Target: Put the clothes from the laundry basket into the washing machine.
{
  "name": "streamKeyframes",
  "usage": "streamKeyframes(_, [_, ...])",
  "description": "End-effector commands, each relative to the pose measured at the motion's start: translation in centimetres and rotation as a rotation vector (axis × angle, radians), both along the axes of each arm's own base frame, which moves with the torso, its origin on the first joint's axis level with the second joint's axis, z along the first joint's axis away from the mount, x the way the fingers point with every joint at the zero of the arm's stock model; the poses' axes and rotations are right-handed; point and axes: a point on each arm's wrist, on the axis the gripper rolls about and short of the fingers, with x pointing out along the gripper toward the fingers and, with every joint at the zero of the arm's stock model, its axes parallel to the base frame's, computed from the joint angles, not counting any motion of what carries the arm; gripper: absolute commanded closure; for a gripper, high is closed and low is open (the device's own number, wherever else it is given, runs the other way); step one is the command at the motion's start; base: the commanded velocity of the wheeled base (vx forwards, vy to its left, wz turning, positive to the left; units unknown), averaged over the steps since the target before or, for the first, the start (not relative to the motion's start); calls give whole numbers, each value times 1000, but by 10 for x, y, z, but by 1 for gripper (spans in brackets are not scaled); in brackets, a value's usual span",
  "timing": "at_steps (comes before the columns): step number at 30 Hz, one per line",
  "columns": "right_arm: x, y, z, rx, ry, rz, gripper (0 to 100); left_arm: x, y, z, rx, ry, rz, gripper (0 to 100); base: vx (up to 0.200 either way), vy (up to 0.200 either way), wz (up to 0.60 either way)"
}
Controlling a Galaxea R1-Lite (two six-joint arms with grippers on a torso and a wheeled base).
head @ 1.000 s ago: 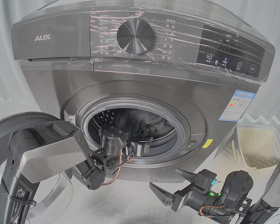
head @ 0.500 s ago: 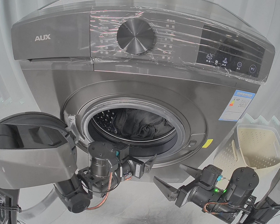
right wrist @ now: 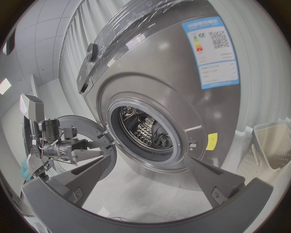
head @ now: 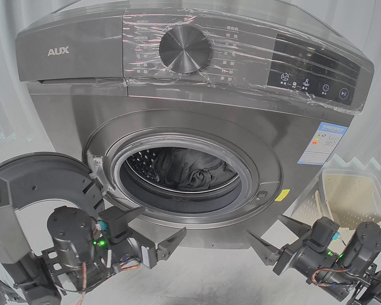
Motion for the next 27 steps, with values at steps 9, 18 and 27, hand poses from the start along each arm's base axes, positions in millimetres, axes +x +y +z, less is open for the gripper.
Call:
streamKeyframes(9, [-26, -58, 21, 34, -82, -164, 0, -57, 46, 39, -128, -60, -17, 0, 0, 0, 0])
streamKeyframes(18, [-36, -79, 20, -18, -16, -223, 0, -60, 69, 35, -98, -56, 92, 0, -67, 0, 0])
streamKeyframes(27, [-69, -96, 19, -66, 53, -260, 0, -66, 80, 44, -113, -83, 146, 0, -67, 0, 0])
